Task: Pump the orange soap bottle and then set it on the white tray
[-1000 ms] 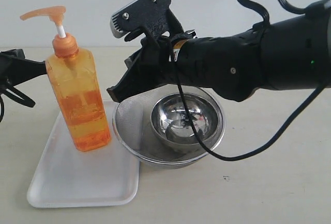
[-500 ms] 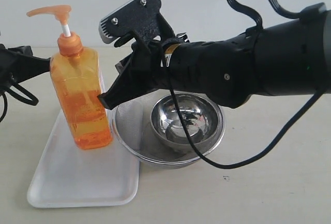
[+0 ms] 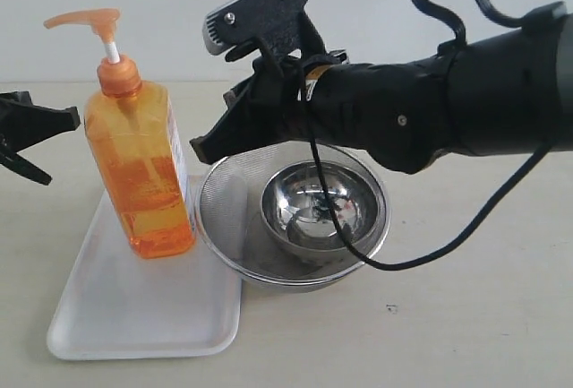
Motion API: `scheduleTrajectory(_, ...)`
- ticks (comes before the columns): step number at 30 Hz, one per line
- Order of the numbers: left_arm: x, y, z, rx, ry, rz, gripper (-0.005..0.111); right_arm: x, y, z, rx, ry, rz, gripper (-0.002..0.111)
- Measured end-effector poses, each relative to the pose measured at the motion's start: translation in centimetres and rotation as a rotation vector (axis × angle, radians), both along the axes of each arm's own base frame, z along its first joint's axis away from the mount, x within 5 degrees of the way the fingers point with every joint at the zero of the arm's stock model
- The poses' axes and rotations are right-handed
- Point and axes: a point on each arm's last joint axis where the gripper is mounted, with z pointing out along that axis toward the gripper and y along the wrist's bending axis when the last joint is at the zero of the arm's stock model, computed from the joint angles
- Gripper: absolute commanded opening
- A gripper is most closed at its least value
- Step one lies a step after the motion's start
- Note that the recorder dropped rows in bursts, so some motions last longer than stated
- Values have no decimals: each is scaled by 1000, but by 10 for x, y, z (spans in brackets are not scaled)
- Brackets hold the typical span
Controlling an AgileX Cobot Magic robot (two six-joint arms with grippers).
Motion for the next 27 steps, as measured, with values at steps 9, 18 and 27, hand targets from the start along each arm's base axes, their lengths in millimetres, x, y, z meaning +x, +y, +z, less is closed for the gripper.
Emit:
scheduleTrajectory(9,-3,-7,-4,-35,30,-78,5,6,13,-39,-5,53,1,0)
scheduleTrajectory(18,-3,-10,-4,-32,37,-104,5,-15,38,-33,33,26,89,0)
scheduleTrajectory(27,-3,-10,-4,-27,36,-114,5,-27,48,-33,38,36,125,0)
